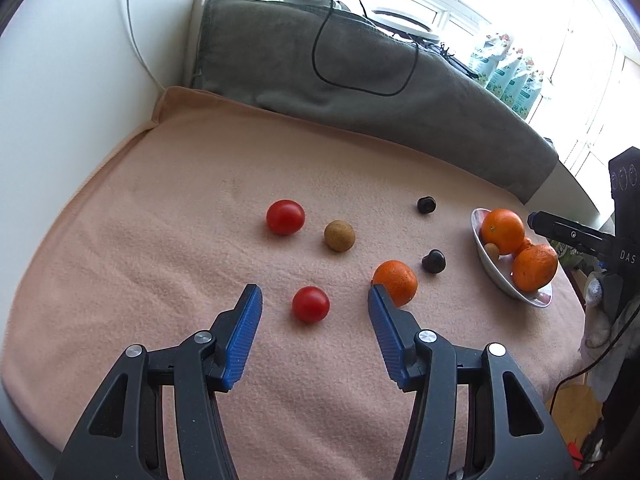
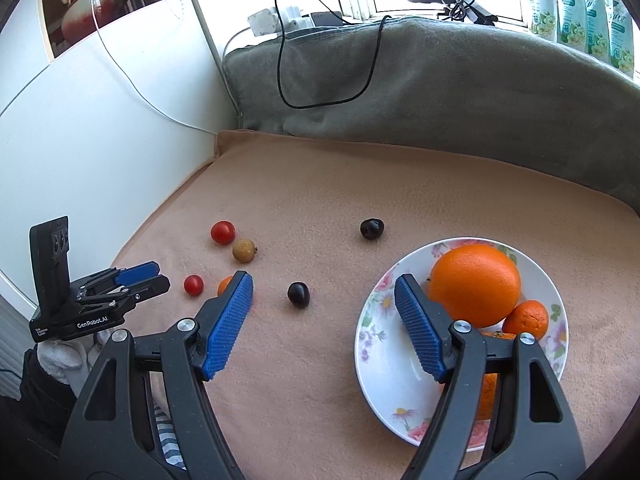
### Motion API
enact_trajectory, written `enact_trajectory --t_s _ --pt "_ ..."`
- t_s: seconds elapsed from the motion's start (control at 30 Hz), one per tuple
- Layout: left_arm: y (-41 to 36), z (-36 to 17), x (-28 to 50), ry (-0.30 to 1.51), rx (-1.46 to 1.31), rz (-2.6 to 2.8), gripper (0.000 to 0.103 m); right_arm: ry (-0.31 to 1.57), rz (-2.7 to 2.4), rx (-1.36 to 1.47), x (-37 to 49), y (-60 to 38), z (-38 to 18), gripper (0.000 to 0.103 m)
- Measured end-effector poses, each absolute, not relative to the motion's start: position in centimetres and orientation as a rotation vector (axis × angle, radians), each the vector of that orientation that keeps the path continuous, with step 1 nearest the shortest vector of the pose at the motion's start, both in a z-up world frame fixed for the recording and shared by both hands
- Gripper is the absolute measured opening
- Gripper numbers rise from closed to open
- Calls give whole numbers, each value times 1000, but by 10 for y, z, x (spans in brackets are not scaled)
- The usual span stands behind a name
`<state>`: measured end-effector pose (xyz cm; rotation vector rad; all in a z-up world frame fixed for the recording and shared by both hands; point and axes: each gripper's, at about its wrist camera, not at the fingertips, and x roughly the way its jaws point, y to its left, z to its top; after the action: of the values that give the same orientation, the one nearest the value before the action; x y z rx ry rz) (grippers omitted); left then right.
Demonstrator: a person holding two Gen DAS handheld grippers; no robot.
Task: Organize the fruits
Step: 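Close the right gripper on another small tangerine while the left gripper grasps a red cherry tomato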
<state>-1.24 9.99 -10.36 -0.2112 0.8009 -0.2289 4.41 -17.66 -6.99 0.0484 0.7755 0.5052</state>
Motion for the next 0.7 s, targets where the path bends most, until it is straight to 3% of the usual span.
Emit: enact_trajectory --t_s 0.37,0.43,0.7 --pt "104 -119 -10 834 -262 -271 42 827 622 -49 45 -115 -89 75" --pt "105 -121 -10 839 -265 -278 41 844 644 -66 45 -105 -94 67" --pt "108 -129 -5 855 -290 -294 38 889 669 -105 50 -76 -113 62"
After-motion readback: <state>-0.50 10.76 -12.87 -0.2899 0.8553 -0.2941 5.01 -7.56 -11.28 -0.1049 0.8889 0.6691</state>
